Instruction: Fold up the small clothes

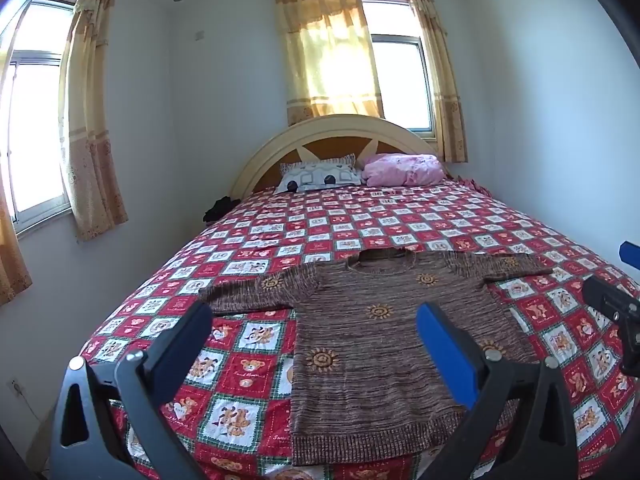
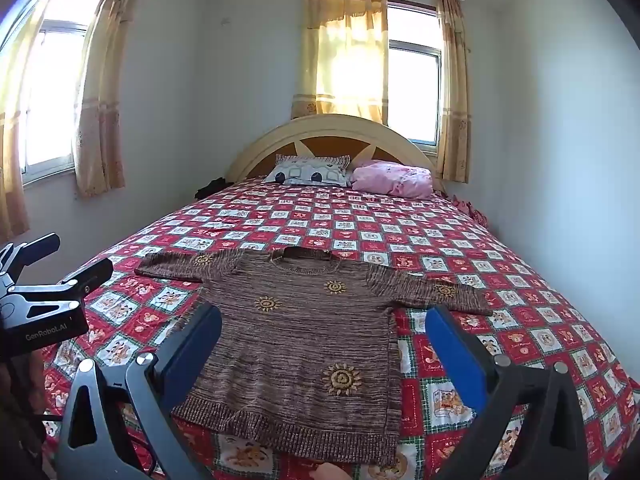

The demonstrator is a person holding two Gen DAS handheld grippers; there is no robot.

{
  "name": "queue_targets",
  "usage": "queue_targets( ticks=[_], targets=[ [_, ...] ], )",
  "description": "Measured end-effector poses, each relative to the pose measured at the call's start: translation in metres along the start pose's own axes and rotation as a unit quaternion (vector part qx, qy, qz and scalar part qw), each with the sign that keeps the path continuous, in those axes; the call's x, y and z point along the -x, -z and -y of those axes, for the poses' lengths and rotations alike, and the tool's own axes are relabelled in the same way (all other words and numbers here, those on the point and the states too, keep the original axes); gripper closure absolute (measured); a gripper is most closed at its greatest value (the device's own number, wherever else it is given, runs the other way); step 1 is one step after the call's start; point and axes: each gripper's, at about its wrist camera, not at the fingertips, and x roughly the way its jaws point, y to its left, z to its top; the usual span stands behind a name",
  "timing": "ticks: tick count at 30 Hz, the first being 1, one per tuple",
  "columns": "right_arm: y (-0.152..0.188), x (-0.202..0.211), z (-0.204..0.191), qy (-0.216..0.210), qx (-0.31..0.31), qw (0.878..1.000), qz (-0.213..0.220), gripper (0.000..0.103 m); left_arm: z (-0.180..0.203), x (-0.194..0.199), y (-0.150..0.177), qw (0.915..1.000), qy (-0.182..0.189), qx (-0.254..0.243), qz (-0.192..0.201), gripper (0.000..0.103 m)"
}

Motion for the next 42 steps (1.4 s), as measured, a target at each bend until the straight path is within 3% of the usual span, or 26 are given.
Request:
queue_targets(
  ticks=[42],
  targets=[
    [0.0019, -0.0045, -0.0041, 0.002, 0.008, 1.0, -0.004, 0.001, -0.005, 0.0023, -0.0027, 0.9998, 0.0, 0.021, 0.004, 0.0]
  ],
)
